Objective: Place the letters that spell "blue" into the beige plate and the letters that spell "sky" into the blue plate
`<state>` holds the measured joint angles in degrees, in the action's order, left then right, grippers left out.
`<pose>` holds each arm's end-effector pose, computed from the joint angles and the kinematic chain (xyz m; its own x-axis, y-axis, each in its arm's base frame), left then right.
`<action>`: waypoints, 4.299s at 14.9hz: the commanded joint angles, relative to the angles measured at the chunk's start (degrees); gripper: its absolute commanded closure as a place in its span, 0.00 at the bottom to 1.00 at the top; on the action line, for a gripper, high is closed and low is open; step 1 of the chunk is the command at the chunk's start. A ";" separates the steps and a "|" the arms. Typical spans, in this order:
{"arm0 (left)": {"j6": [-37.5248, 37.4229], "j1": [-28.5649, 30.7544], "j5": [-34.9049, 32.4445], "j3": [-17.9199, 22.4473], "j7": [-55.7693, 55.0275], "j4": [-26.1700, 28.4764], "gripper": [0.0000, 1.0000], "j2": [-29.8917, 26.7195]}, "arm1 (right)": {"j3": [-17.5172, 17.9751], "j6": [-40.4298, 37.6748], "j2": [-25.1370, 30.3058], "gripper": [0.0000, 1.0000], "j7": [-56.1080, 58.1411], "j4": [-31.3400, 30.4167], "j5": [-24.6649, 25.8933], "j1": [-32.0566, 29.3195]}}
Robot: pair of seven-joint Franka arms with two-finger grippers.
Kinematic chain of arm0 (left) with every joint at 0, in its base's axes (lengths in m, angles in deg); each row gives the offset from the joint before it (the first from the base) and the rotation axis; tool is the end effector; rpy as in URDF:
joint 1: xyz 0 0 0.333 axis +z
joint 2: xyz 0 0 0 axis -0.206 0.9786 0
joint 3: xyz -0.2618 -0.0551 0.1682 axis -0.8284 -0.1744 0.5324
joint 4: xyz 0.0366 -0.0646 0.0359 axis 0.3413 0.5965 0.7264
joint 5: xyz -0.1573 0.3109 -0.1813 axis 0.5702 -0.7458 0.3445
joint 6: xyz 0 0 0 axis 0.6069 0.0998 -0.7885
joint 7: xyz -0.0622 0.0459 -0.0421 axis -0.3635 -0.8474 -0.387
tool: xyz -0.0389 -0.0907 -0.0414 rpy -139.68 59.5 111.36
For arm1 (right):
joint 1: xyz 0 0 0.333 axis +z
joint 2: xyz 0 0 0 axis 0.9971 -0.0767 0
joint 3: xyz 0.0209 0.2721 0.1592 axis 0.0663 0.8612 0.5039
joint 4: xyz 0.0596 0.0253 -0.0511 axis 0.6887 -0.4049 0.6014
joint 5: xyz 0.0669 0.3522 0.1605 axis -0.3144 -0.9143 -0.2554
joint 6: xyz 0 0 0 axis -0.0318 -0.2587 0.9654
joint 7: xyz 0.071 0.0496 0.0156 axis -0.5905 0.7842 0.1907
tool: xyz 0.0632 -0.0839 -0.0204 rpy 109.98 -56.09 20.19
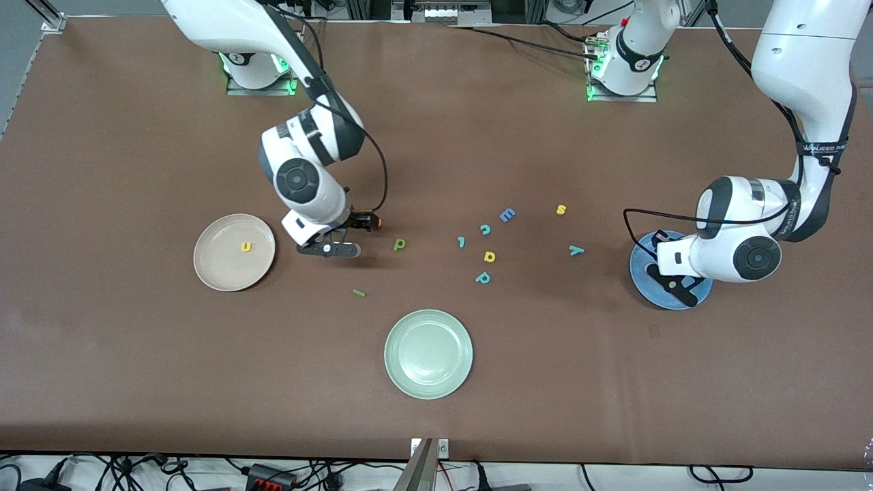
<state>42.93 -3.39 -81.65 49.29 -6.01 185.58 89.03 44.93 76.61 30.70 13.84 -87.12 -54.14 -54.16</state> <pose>0.6082 0.0000 0.2157 0.7351 -0.6099 -0.2960 -0.5943 -0.7898 0.1516 0.5291 0.3359 0.2319 0.9883 -0.0902 -0.1230 -0.0920 -0.9957 -0.0088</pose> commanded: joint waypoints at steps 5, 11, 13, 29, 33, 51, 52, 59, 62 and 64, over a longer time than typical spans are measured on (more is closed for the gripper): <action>-4.36 -0.06 3.06 -5.11 -10.25 -0.21 0.00 -2.54 | -0.28 4.45 -4.01 0.01 -12.86 -0.26 -0.71 4.50; -0.07 -0.50 3.41 -10.65 -24.49 2.24 0.00 -2.01 | -0.28 4.72 -5.68 0.27 -13.13 -0.17 -0.89 4.33; 5.36 -0.50 3.41 -11.70 -27.74 6.09 0.00 -2.28 | -0.28 4.72 -5.68 0.34 -13.13 -0.08 -0.97 4.24; 22.62 -3.31 -11.79 -12.77 -56.15 13.76 0.00 -0.96 | -2.03 4.98 -1.82 0.87 -9.28 0.27 -2.56 1.61; 24.82 -3.04 -11.88 -12.85 -55.88 13.76 0.14 0.01 | -8.61 -2.74 1.00 0.87 7.74 0.27 -1.77 -6.29; 19.75 -2.70 -11.88 -12.77 -52.73 12.19 0.86 -4.82 | -16.71 -8.73 -0.06 0.00 24.49 1.05 -2.73 -7.90; 17.29 -1.74 -11.97 -12.77 -50.63 11.13 0.86 -5.17 | -16.71 -8.73 0.12 0.00 24.40 2.10 -2.82 -5.71; 14.98 9.87 -11.88 -12.86 -31.81 10.24 0.84 -5.27 | -16.71 -8.03 -4.53 0.00 14.04 11.51 -2.91 10.21; 14.89 10.14 -11.88 -12.86 -31.98 10.42 0.22 -4.91 | -16.71 -7.94 -8.12 0.00 3.25 13.88 -7.80 14.16; 12.88 9.96 -11.45 -13.90 -32.50 10.33 0.00 -5.61 | -16.71 -7.77 -10.68 0.00 -0.38 16.43 -12.21 15.74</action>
<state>58.19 6.88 -92.24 36.71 -37.92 195.90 84.46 28.90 68.99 23.82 17.44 -75.00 -62.30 -40.14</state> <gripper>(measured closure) 0.445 0.000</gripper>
